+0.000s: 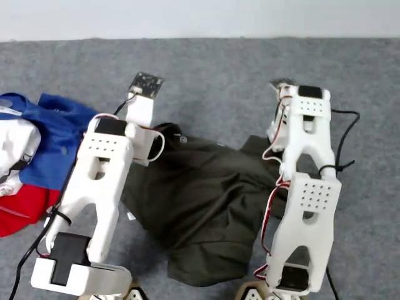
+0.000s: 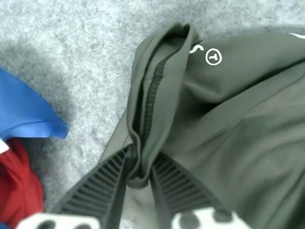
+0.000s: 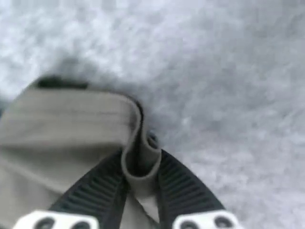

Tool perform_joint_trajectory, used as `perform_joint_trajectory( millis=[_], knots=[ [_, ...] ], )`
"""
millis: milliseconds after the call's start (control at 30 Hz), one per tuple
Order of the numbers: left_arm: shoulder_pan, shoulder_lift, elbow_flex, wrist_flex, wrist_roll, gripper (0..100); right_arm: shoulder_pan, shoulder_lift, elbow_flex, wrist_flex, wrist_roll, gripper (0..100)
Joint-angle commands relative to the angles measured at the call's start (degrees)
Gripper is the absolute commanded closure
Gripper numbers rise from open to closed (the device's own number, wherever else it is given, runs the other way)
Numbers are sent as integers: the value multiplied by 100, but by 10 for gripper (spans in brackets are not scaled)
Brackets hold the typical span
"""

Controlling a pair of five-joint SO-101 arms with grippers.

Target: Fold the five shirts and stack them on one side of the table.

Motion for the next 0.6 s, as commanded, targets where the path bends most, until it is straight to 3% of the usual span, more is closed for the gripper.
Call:
perform_joint_trajectory(
  millis=[0, 167, 400, 567],
  knots=[
    [35, -281, -295, 18, -62, 988, -127, -567, -659, 637, -18, 990],
    [35, -273, -1288, 686, -70, 988, -136, -1376, -1451, 954, -18, 990],
    [26, -273, -2492, 1670, -79, 988, -136, -2712, -1486, 954, -18, 990],
    [-378, -281, -4048, 2453, -176, 988, -145, -3802, -1512, 945, -18, 990]
  ],
)
